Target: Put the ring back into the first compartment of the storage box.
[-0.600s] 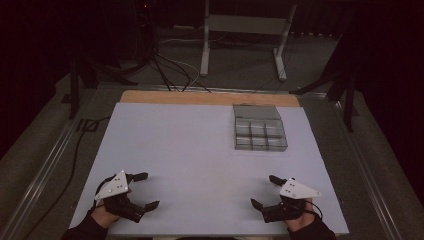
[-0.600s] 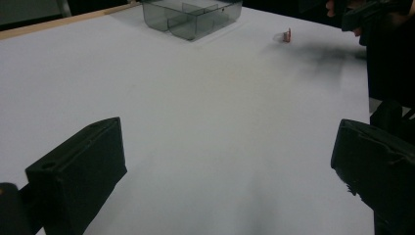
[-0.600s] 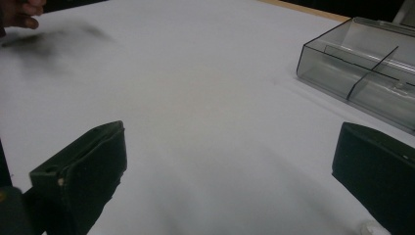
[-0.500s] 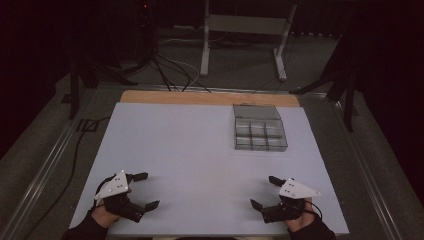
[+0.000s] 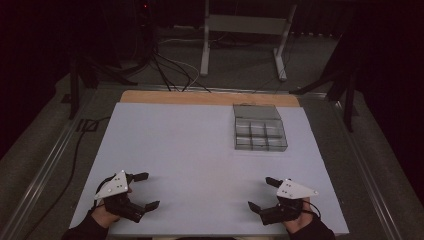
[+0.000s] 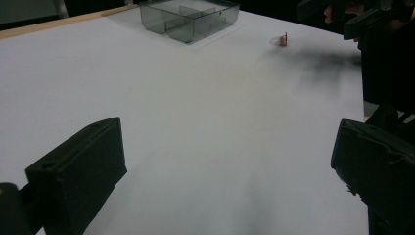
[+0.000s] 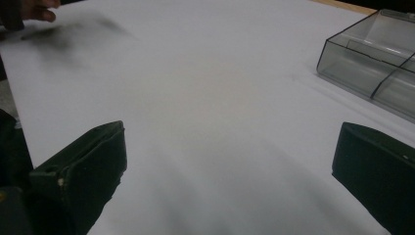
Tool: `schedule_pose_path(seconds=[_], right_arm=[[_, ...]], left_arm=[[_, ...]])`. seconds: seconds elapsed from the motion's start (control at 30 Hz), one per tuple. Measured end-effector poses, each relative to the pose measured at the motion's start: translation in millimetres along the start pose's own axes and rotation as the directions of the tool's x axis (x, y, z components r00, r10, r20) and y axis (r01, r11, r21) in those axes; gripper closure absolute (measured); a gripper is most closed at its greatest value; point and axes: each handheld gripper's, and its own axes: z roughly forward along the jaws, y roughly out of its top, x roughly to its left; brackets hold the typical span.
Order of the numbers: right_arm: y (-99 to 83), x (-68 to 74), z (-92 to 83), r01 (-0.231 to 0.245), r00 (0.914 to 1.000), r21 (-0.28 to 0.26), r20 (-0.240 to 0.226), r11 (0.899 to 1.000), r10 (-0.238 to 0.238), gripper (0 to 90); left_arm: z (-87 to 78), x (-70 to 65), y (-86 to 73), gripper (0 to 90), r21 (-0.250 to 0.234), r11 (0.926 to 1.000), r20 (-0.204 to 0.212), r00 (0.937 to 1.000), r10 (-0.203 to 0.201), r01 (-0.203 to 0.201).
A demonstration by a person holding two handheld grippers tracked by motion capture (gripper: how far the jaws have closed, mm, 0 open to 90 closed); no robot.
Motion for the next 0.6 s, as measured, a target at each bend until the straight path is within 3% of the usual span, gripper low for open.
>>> schedule_pose_path(seconds=[0.6], right_arm=[[18.3,-3.1,-11.8,-0.001,0.9998,-0.091,0.017,0.996,0.002,0.0]], left_arm=[[-0.3,0.1,0.4,0.5,-0.011,0.9999,0.007,1.0000,-0.003,0.003]])
